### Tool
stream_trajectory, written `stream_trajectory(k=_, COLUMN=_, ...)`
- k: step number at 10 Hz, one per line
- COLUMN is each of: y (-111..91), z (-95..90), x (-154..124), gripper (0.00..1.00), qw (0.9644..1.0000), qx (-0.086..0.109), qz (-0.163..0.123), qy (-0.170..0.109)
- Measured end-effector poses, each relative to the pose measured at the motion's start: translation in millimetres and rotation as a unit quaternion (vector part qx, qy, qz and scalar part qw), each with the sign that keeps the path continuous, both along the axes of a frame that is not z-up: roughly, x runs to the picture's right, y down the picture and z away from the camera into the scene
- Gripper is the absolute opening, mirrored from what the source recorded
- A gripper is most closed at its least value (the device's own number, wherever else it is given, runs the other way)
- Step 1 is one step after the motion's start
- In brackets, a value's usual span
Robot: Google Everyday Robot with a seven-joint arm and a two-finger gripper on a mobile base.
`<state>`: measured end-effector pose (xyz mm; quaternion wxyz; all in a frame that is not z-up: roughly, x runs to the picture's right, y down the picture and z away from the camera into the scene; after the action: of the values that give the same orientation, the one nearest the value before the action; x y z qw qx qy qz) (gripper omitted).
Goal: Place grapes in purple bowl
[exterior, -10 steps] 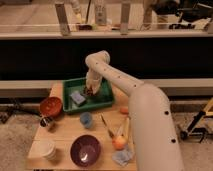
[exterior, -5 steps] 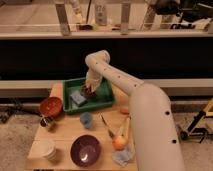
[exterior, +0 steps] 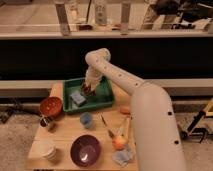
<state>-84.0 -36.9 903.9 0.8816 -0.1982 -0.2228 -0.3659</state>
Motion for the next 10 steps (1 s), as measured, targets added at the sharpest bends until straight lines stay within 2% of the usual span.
stream_trajectory(k=1, y=-4.5, z=-7.2, x=-1.9, gripper=0.06, qw=0.9999, qx=0.002, qz=-0.004, qy=-0.012)
stream_trajectory(k=2, y=-5.6, z=-9.7, x=-2.3, gripper=0.01, qw=0.9998, qx=0.003, qz=-0.004, qy=-0.018)
stream_trajectory(k=3, y=-7.0, z=-12.5, x=-1.5, gripper=0.0, qw=0.9998, qx=0.004, qz=-0.002, qy=-0.022)
stream_trajectory(k=5, y=-17.1, z=-30.4, x=0.5, gripper=0.0, qw=0.9995, qx=0.007, qz=-0.008, qy=-0.03)
stream_trajectory(k=9, y=-32.1, z=-74.6, x=3.5, gripper=0.0, qw=0.9986, qx=0.017, qz=-0.026, qy=-0.043)
stream_trajectory(k=10, y=-38.4, z=-91.9, x=5.9, gripper=0.0, qw=0.9981, qx=0.021, qz=-0.03, qy=-0.049)
